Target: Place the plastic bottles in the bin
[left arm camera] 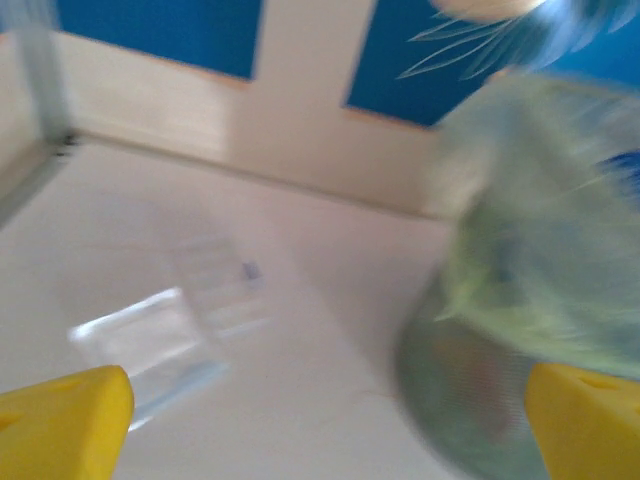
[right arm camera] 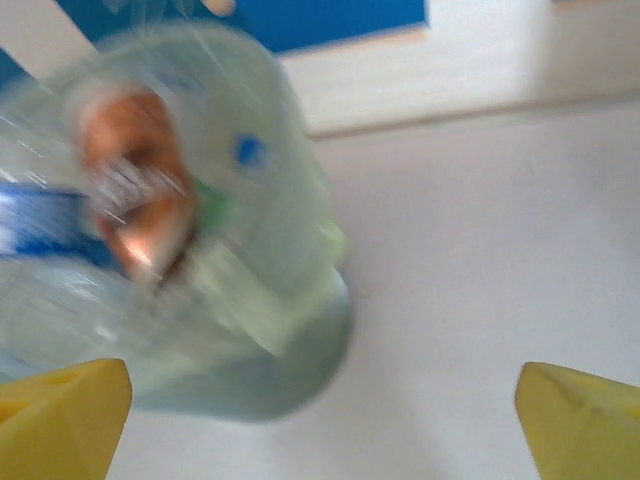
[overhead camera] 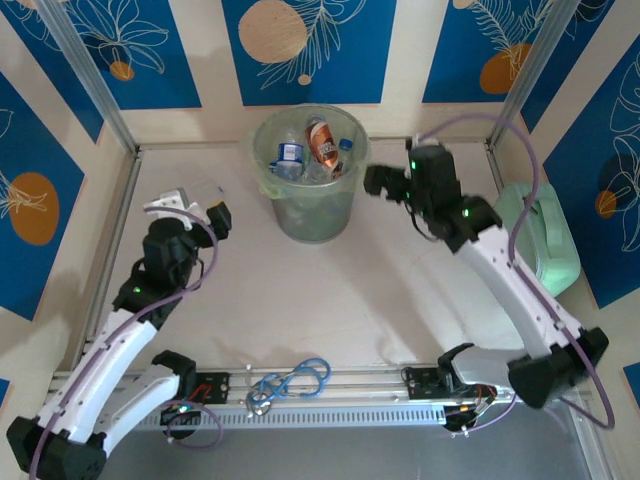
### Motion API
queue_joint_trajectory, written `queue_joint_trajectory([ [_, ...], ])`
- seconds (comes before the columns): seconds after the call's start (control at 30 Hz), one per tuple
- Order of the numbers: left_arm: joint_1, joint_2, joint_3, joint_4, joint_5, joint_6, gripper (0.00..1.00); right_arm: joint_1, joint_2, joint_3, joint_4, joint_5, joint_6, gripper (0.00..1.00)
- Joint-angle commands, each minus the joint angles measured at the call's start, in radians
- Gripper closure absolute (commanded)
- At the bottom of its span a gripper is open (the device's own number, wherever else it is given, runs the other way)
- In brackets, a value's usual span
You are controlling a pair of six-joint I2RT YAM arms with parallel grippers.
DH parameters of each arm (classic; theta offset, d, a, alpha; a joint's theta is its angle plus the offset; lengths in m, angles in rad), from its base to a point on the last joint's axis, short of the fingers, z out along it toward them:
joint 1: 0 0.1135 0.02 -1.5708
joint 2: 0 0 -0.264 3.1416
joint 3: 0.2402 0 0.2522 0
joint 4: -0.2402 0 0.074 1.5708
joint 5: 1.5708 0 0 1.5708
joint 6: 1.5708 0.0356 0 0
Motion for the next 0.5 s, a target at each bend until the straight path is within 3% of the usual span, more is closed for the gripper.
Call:
queue_joint_trajectory([
  [0.0,0.009,0.055,-0.205,0.3,-0.256,0.212,0.0,-0.045,-0.107,-0.27,0.158,0.094,-0.038,0.01],
  [0.07,0.012,0.101,-0.308,0.505,-0.317,0.279,0.0,-0.066,-0.155,-0.426,0.191,0.138,-0.077,0.01],
  [0.17,0.039,0.217,-0.333,0.573,-0.355,0.291,0.0,-0.071,-0.161,-0.58,0.222,0.213,-0.098,0.01],
  [0.23,0.059,0.296,-0.345,0.638,-0.331,0.298,0.0,-0.07,-0.172,-0.663,0.277,0.282,-0.052,0.01],
  [0.37,0.111,0.472,-0.344,0.742,-0.256,0.312,0.0,-0.086,-0.201,-0.756,0.546,0.317,-0.143,0.01],
  [0.47,0.144,0.567,-0.328,0.861,-0.208,0.344,0.0,-0.115,-0.05,-0.765,0.746,0.362,-0.225,0.01],
])
